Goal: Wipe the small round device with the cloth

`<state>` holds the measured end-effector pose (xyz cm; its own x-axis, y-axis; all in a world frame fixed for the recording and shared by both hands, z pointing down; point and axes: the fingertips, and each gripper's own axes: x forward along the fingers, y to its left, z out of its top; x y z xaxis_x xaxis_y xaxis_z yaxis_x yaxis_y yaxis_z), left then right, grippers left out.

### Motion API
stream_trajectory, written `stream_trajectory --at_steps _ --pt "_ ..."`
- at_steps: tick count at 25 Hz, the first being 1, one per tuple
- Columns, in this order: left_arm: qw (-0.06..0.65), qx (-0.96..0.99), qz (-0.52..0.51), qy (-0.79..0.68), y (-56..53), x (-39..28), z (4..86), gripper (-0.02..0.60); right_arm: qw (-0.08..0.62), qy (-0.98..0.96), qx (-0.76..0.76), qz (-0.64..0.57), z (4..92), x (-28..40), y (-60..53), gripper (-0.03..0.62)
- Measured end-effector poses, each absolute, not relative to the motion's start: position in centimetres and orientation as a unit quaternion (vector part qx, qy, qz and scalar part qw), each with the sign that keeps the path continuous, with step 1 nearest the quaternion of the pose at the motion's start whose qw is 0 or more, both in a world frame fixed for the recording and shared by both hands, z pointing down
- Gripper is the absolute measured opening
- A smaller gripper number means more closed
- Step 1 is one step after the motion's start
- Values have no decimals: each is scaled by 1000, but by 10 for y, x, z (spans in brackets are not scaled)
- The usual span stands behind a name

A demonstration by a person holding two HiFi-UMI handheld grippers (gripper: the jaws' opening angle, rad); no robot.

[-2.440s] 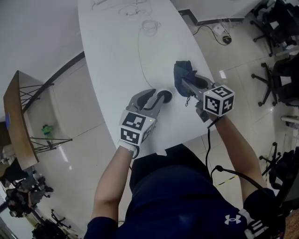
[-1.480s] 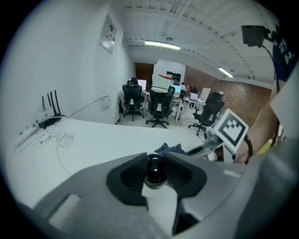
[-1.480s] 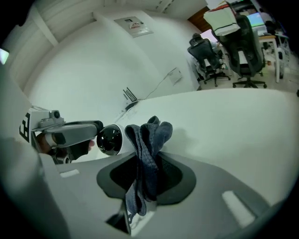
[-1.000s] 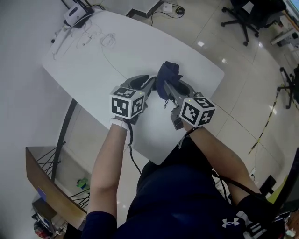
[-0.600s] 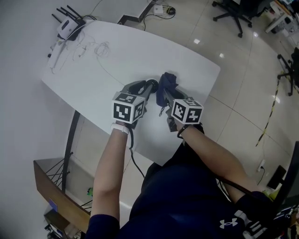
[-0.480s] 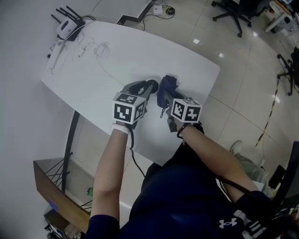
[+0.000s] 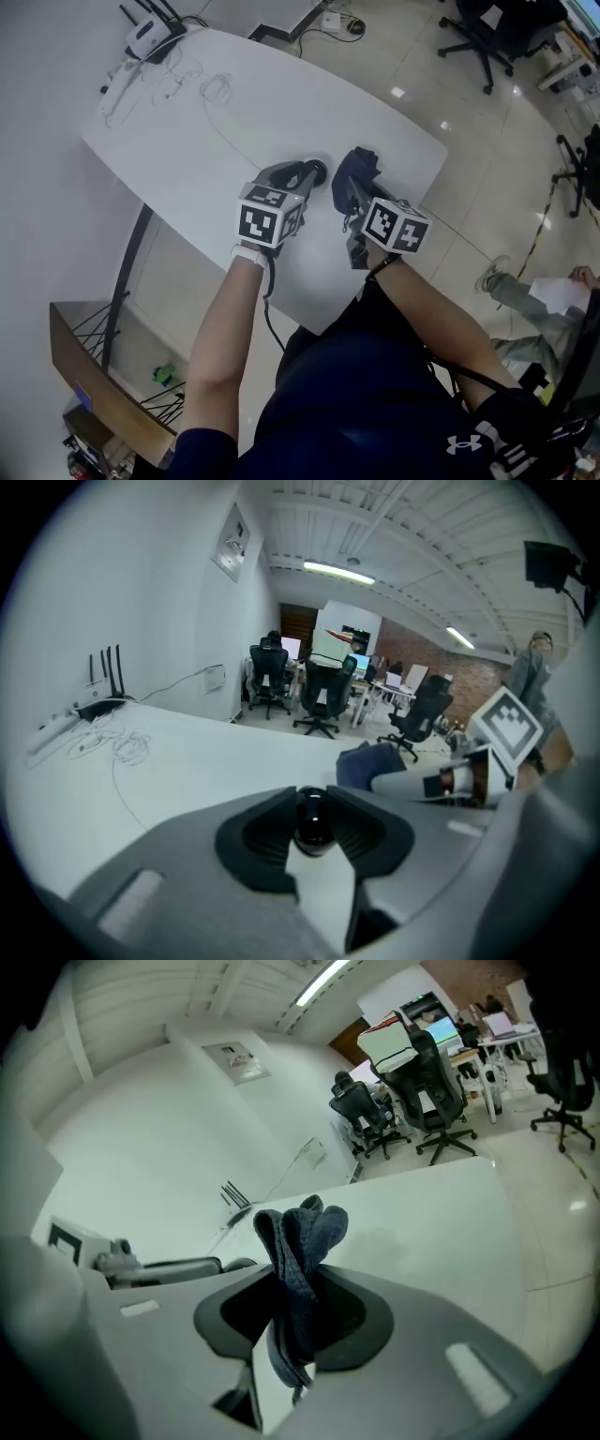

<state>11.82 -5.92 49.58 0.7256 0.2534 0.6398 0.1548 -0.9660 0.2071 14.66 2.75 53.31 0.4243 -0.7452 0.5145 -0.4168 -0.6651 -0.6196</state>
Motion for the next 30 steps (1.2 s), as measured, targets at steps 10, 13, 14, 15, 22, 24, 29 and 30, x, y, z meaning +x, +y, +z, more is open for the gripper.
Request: stream_trajectory --at_steps 10,13,14,15,22,24,29,30 --pt "79 927 353 100 -62 118 495 100 214 361 -777 -470 586 124 5 103" --pt "78 928 351 97 -62 119 495 100 155 365 -785 -476 595 121 7 103" --pt "76 929 350 94 -62 118 495 100 138 364 -787 -479 598 120 9 104" --pt "72 930 349 89 -63 118 496 104 123 362 -787 -483 600 119 11 104" --pt "121 956 265 34 -68 105 452 120 82 380 -791 -473 574 132 35 104" --pt "158 960 229 31 -63 82 434 115 108 424 -787 -435 534 141 38 104" --pt "263 943 192 70 -34 38 420 195 158 647 -648 -369 425 105 6 106" --pt "301 935 173 74 -33 36 414 226 164 679 -609 -376 413 93 0 107"
